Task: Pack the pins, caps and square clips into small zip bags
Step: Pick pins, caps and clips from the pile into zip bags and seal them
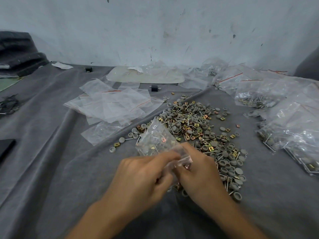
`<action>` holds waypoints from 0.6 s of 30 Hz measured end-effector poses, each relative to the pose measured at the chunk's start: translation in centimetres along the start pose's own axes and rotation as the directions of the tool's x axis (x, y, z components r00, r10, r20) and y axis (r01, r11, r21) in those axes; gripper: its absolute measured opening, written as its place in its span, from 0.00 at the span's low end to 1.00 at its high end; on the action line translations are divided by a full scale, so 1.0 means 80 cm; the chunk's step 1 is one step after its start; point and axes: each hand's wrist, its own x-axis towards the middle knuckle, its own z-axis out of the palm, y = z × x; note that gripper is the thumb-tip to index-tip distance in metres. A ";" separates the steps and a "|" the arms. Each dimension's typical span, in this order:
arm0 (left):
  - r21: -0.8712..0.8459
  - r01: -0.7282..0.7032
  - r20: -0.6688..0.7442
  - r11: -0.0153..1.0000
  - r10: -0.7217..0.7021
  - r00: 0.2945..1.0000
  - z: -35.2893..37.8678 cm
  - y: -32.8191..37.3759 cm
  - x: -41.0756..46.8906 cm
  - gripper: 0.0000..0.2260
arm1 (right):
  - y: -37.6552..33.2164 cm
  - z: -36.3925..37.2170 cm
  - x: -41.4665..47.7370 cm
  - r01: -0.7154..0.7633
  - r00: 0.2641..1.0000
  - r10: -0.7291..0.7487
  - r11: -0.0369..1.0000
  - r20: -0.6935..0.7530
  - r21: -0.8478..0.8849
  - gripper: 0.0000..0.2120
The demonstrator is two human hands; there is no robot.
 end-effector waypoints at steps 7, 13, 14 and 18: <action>0.024 0.019 -0.085 1.000 -0.017 0.996 0.000 -0.010 0.000 0.13 | -0.001 -0.005 0.004 0.049 0.972 -0.063 0.996 0.225 0.068 0.18; 0.091 0.308 -0.218 0.947 -0.282 0.934 -0.028 -0.027 0.013 0.15 | 0.033 -0.065 0.020 -0.035 0.986 0.057 0.989 0.156 -0.142 0.13; 0.109 0.342 -0.226 0.933 -0.312 0.923 -0.031 -0.030 0.016 0.16 | 0.042 -0.078 0.023 -0.073 0.990 0.099 0.973 0.105 -0.221 0.12; 0.151 0.427 -0.193 0.891 -0.398 0.897 -0.033 -0.034 0.020 0.15 | 0.073 -0.113 0.031 -0.362 0.923 0.382 0.832 -0.040 -0.421 0.15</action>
